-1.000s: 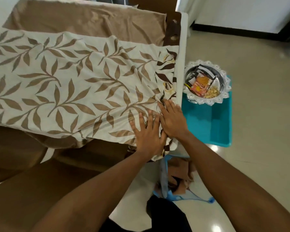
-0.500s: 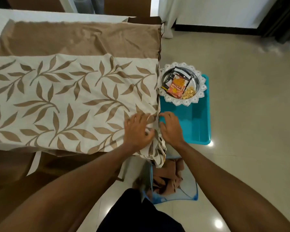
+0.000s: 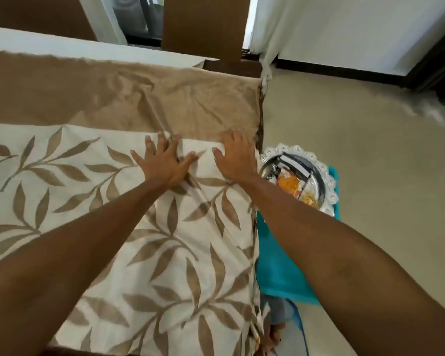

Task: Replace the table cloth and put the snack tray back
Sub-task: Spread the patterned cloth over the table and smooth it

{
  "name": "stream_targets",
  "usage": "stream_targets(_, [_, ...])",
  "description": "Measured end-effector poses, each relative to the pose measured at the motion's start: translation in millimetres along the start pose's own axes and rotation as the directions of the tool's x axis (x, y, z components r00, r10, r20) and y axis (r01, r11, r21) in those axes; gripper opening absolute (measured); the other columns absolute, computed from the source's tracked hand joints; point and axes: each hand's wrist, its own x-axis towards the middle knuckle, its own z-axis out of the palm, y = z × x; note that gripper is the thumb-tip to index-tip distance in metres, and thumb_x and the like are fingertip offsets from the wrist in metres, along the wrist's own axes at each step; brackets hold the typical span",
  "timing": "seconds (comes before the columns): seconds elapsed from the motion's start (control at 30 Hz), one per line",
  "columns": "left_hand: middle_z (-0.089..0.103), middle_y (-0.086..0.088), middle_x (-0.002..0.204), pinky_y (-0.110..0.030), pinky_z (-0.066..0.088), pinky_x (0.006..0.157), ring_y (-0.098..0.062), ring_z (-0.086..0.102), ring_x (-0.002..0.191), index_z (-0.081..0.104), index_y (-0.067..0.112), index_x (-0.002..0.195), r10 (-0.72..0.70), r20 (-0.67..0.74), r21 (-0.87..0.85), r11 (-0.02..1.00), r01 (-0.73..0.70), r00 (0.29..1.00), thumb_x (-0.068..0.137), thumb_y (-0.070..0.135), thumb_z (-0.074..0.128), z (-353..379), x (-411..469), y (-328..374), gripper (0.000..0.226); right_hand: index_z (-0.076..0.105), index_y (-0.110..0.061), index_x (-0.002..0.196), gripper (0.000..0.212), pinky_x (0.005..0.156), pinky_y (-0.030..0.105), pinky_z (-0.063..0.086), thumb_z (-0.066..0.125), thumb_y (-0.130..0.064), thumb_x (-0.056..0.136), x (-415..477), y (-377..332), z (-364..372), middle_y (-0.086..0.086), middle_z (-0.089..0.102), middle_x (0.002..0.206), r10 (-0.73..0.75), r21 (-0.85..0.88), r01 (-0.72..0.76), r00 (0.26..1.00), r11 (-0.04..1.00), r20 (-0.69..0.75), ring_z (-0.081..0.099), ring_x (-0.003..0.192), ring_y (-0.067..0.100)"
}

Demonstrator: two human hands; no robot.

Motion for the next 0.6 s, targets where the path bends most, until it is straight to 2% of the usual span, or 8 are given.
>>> stream_targets(0.1, [-0.009,-0.001,0.168,-0.074,-0.011,0.11,-0.038,-0.014,0.151,0.007,0.046,0.156,-0.039,0.03,-0.012,0.999,0.039,0.999,0.085,0.085,0.022,-9,64,-10,0.083,0.049,-0.018,0.144,0.052,0.115,0.054,0.027,0.053,-0.038,0.095,67,-5,10,0.012,0.041,0.153,0.012,-0.089,-0.005,0.997,0.996,0.075,0.035,0.141,0.037])
stream_targets(0.17, [-0.012,-0.002,0.167,-0.077,-0.011,0.108,-0.041,-0.017,0.15,0.001,0.05,0.155,-0.082,0.055,-0.043,0.995,0.085,0.995,0.081,0.089,0.019,-10,95,-11,0.085,0.041,-0.028,0.15,0.056,0.122,0.058,0.012,0.048,-0.048,0.098,107,-5,19,0.008,0.029,0.162,0.031,-0.121,-0.013,0.988,0.993,0.148,0.019,0.151,0.035])
stream_targets(0.27, [-0.009,-0.001,0.168,-0.078,-0.013,0.105,-0.042,-0.017,0.15,-0.004,0.055,0.152,-0.102,0.011,-0.013,0.995,0.102,0.995,0.077,0.092,0.01,-6,121,-7,0.085,0.025,-0.042,0.156,0.067,0.12,0.065,-0.005,0.03,-0.072,0.096,157,0,38,0.002,0.012,0.17,0.045,-0.161,-0.006,0.97,0.987,0.239,-0.001,0.155,0.038])
stream_targets(0.37, [-0.012,0.002,0.167,-0.079,-0.015,0.103,-0.041,-0.021,0.149,-0.006,0.057,0.151,-0.078,0.011,0.015,0.997,0.078,0.997,0.078,0.091,0.01,-11,143,1,0.082,0.013,-0.05,0.156,0.075,0.118,0.066,-0.01,0.015,-0.083,0.089,187,10,43,0.0,0.002,0.171,0.055,-0.187,-0.012,0.972,0.982,0.23,-0.008,0.155,0.037])
stream_targets(0.47, [-0.011,0.001,0.167,-0.079,-0.013,0.103,-0.042,-0.021,0.149,-0.005,0.056,0.151,-0.048,0.008,0.011,0.999,0.048,0.999,0.079,0.09,0.013,-17,172,10,0.082,0.015,-0.052,0.155,0.074,0.119,0.064,-0.012,0.016,-0.085,0.089,207,22,44,0.0,0.004,0.171,0.09,-0.234,-0.05,0.982,0.971,0.167,-0.008,0.155,0.036])
stream_targets(0.6, [-0.008,0.001,0.168,-0.079,-0.015,0.103,-0.042,-0.021,0.149,-0.003,0.055,0.152,-0.003,-0.019,0.032,0.999,0.004,1.0,0.077,0.092,0.011,-18,202,24,0.084,0.019,-0.051,0.155,0.074,0.119,0.064,-0.012,0.021,-0.085,0.088,233,34,42,0.0,0.008,0.17,0.126,-0.214,-0.099,0.985,0.972,0.12,-0.006,0.156,0.034])
